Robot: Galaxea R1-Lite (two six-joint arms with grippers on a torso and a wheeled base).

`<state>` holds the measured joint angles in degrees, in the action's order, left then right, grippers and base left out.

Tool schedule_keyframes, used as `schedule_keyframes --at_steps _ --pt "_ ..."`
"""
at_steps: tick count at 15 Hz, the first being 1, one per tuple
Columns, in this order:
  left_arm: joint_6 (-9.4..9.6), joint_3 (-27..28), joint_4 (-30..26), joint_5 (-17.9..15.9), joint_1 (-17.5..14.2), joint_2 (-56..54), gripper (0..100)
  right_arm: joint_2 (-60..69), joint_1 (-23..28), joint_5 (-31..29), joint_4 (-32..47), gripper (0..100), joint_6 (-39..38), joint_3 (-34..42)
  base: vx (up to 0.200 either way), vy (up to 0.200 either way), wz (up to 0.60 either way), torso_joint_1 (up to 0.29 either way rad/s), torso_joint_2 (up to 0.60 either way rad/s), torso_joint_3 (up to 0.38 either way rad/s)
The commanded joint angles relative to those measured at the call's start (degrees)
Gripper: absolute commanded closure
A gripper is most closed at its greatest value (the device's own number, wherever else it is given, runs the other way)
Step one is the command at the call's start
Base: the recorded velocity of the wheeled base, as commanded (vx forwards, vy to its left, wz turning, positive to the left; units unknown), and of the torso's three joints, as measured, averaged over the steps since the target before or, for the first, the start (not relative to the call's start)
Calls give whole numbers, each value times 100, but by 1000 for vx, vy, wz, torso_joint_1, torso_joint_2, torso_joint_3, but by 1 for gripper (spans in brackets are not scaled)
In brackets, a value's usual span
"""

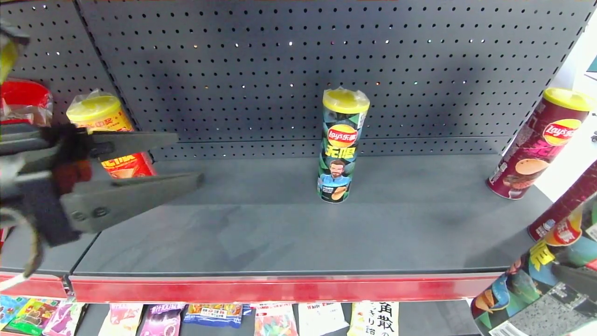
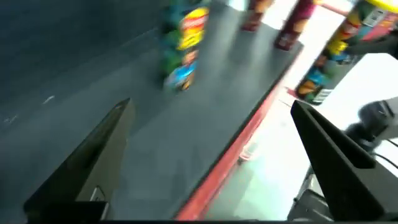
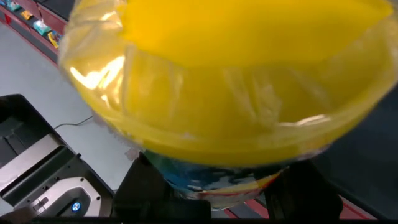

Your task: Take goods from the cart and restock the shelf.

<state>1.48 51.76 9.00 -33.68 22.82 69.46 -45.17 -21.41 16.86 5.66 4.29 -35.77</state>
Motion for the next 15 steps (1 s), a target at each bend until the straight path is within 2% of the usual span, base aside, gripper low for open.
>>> schedule_keyframes --at_steps 1,2,3,8,11,15 --pt "494 1038 463 -183 645 2159 0 -62 5 10 6 100 2 -132 0 0 0 0 0 0" --pt "644 1214 524 -270 706 2432 0 -62 -4 10 6 100 2 -150 0 0 0 0 0 0" --pt "687 1433 533 -376 759 2687 0 -54 5 2 6 100 2 -150 0 0 0 0 0 0" --pt "784 2541 551 -411 785 3645 0 61 14 -25 41 100 2 -159 0 0 0 0 0 0" --pt "854 2875 551 -446 785 4005 0 87 23 -34 50 100 -7 -159 0 0 0 0 0 0" --pt "854 3420 542 -437 715 4418 0 78 23 -78 50 100 -7 -159 0 0 0 0 0 0"
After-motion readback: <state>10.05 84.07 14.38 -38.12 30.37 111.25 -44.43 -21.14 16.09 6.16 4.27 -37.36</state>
